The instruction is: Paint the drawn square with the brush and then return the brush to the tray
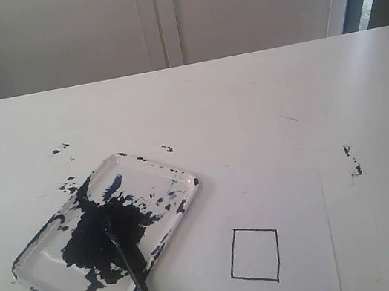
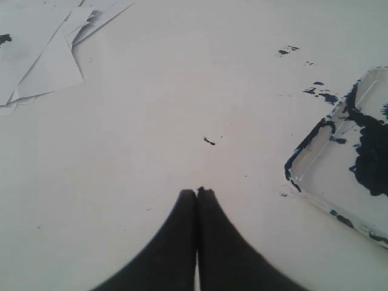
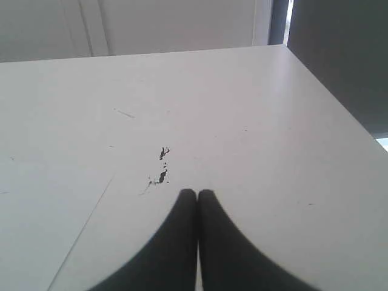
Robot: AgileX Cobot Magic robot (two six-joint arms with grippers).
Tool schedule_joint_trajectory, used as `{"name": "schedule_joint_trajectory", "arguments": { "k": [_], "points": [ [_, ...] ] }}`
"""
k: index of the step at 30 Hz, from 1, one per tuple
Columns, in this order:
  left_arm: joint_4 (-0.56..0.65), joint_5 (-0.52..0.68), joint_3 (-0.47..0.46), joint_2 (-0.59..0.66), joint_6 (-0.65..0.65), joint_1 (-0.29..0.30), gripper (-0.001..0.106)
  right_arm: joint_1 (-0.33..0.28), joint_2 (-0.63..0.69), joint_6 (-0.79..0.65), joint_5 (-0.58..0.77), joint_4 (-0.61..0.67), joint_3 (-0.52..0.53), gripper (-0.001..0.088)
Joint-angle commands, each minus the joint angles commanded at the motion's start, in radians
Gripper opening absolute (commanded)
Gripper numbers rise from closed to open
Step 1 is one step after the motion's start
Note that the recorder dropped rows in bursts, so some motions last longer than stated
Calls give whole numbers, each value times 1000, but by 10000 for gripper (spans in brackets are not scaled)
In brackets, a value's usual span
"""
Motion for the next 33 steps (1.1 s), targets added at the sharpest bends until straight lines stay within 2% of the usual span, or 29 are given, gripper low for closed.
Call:
{"name": "schedule_joint_trajectory", "arguments": {
  "k": [14, 20, 23, 29, 33],
  "points": [
    [0, 0, 0, 0, 0, 0, 0, 0, 0, -2, -27, -6, 0, 0],
    [0, -2, 0, 0, 50, 0, 0, 0, 0, -7, -29, -6, 0, 0],
    [0, -6, 0, 0, 50, 0, 0, 0, 0, -16, -81, -8, 0, 0],
    [0, -137, 0, 0, 41, 0, 0, 0, 0, -18, -240, -8, 0, 0],
    [0, -283, 0, 0, 39, 0, 0, 0, 0, -18, -254, -6, 0, 0]
  ]
}}
